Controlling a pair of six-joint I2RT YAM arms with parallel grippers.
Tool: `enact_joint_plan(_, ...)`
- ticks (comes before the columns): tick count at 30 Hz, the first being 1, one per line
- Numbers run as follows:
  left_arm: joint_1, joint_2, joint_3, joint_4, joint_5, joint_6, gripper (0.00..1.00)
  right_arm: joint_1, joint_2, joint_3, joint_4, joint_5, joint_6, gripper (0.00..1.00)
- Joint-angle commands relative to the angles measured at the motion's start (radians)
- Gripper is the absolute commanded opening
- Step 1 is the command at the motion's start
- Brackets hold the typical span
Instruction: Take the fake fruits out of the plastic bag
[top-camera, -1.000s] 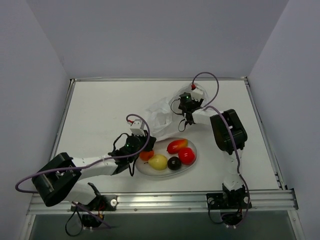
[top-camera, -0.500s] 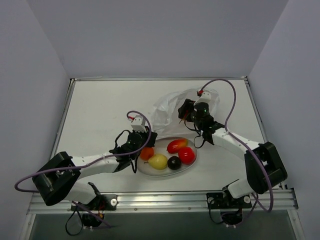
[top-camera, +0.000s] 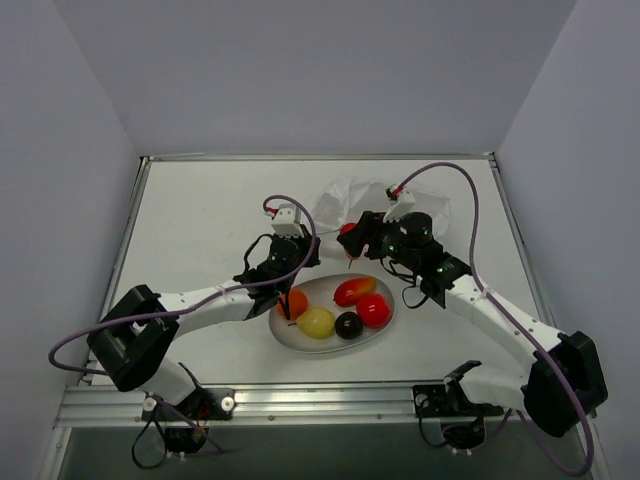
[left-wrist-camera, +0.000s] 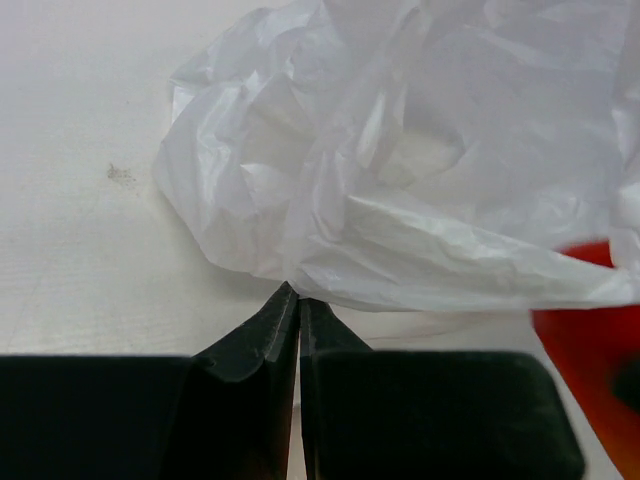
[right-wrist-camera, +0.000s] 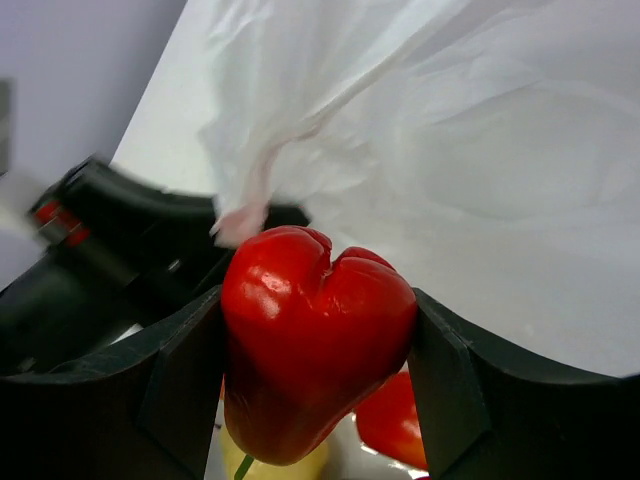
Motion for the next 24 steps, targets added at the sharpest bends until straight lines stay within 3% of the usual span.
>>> enact_joint_plan(1, 0.049, 0.045, 0.096, -0.009, 0.005, 0.005, 0.02, 0.049, -0.112, 0.045, -0.125, -0.006, -0.04, 0.4)
enact_joint_plan(9, 0.143, 0.136, 0.211, -0.029, 0.088, -0.026, 0.02, 0.169, -0.189, -0.044, -0.197, 0.03, -0.04, 0.4)
enact_joint_plan(15, 0.163, 0.142, 0.22, -0.043, 0.1, -0.021, 0.02, 0.276, -0.056, -0.052, -0.162, 0.123, -0.069, 0.4)
enact_joint_plan(24, 0.162, 0.12, 0.185, -0.055, 0.105, -0.014, 0.02, 0.315, 0.185, 0.026, -0.125, 0.216, -0.128, 0.44)
